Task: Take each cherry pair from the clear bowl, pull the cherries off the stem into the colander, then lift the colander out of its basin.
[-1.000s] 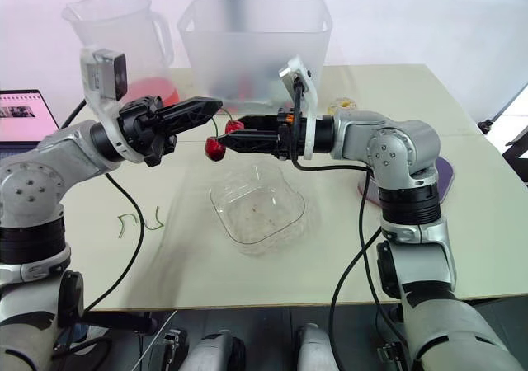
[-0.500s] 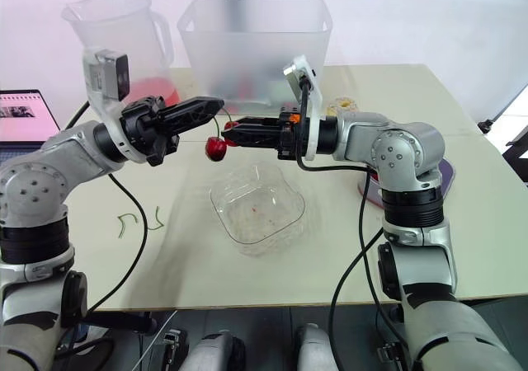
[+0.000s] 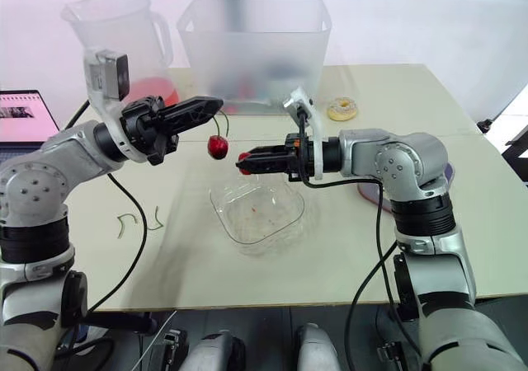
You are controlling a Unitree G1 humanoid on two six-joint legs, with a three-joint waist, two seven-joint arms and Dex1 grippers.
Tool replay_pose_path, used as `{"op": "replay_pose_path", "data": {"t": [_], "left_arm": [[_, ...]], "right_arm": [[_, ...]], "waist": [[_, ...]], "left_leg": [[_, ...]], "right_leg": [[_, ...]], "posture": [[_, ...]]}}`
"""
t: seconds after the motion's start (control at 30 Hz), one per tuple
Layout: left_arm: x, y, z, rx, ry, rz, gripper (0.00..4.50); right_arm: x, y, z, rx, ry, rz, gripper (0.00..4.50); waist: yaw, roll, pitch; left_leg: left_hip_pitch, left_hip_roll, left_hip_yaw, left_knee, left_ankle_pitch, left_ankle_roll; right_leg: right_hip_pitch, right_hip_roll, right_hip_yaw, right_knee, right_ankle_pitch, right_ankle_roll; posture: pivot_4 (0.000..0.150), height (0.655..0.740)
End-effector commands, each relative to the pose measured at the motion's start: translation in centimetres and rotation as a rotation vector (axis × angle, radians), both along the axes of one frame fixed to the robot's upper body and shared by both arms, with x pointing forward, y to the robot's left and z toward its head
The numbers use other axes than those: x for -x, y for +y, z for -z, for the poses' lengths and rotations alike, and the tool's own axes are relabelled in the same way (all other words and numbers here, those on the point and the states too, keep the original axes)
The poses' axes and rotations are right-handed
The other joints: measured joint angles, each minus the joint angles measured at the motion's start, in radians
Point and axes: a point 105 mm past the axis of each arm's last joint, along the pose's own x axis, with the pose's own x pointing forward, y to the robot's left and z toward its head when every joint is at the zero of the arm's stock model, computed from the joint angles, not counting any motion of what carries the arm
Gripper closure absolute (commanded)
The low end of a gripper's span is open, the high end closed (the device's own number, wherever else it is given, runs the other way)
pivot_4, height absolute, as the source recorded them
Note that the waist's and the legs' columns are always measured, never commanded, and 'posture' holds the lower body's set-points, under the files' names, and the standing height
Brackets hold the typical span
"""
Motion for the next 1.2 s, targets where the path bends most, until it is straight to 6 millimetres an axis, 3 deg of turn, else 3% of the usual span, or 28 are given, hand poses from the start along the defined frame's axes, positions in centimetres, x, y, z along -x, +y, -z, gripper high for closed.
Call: {"op": "replay_pose_path", "data": {"t": [0.03,0.13,0.27,0.43,0.57,0.77,0.87,0.97,1.03,1.13,1.2], "left_arm": [[0.4,0.2,-1.0,0.020,-0.051,-0.003,4.50],[0.3,0.3,-1.0,0.024,-0.051,-0.010,4.50],[0.1,0.5,-0.9,0.036,-0.050,-0.030,4.50],[0.1,0.5,-0.5,0.038,-0.047,-0.039,4.50],[-0.1,0.4,-0.4,0.036,-0.047,-0.049,4.50],[-0.3,0.6,-0.5,0.050,-0.053,-0.070,4.50],[-0.2,0.6,-0.5,0.052,-0.053,-0.071,4.50],[-0.3,0.7,-0.7,0.059,-0.061,-0.082,4.50],[-0.5,0.9,-1.2,0.081,-0.063,-0.092,4.50],[-0.5,1.0,-1.4,0.088,-0.068,-0.095,4.50],[-0.5,1.0,-1.8,0.110,-0.067,-0.093,4.50]], "right_arm": [[-0.1,-1.5,-1.5,-0.003,-0.077,0.038,3.37],[-2.3,-6.0,-2.6,0.051,-0.157,0.226,3.37],[-5.9,-15.2,-3.6,0.240,-0.271,0.597,3.37],[-6.7,-22.8,-0.8,0.504,-0.280,0.803,3.37],[-6.8,-26.2,1.9,0.645,-0.235,0.888,3.37],[-6.3,-27.7,4.4,0.704,-0.153,0.903,3.37],[-6.0,-28.0,3.7,0.671,-0.148,0.913,2.45],[-5.8,-28.3,1.9,0.651,-0.181,0.931,1.05],[-5.6,-27.8,0.2,0.615,-0.211,0.917,0.04],[-5.7,-25.2,-2.4,0.523,-0.258,0.843,0.04],[-5.6,-21.9,-3.9,0.410,-0.284,0.745,0.04]], "waist": [[0.001,0.000,0.000],[0.011,0.000,0.000],[0.024,0.000,0.000],[0.015,-0.001,0.000],[0.011,0.000,0.001],[0.016,0.000,0.001],[0.017,0.000,0.001],[0.022,0.000,0.001],[0.023,0.000,0.001],[0.020,0.001,0.001],[0.017,0.001,0.001]], "left_leg": [[0.000,0.000,0.000,0.000,0.000,0.000],[0.000,-0.001,0.000,0.000,0.000,0.000],[0.000,-0.001,0.001,0.001,0.000,0.001],[0.000,0.000,0.002,0.000,0.000,0.001],[0.001,0.001,0.003,-0.001,0.000,0.000],[0.001,0.001,0.002,0.000,0.000,0.000],[0.000,0.001,0.002,0.000,0.000,0.000],[0.000,0.001,0.002,0.001,0.000,0.000],[0.000,0.000,0.002,0.001,0.000,0.000],[0.000,0.000,0.002,0.001,0.000,0.000],[0.001,0.001,0.002,0.001,0.000,0.000]], "right_leg": [[0.000,0.000,0.000,0.000,0.000,0.000],[0.000,0.000,0.000,0.000,0.000,0.000],[0.000,-0.001,0.001,-0.001,0.000,0.000],[0.000,0.000,0.001,-0.001,0.000,0.000],[0.000,0.000,0.001,-0.001,0.000,0.000],[0.000,0.000,0.001,-0.001,0.000,0.000],[0.000,0.000,0.001,-0.001,0.000,0.000],[0.001,0.000,0.001,-0.001,0.000,0.000],[0.001,0.000,0.001,-0.001,0.000,0.000],[0.001,0.000,0.001,-0.001,0.000,0.000],[0.001,0.000,0.001,-0.001,0.000,0.000]], "posture": [[0.150,0.6886],[0.150,0.6886],[0.150,0.6886],[0.150,0.6886],[0.150,0.6886],[0.150,0.6886],[0.150,0.6886],[0.150,0.6886],[0.150,0.6886],[0.150,0.6886],[0.150,0.6886]]}}
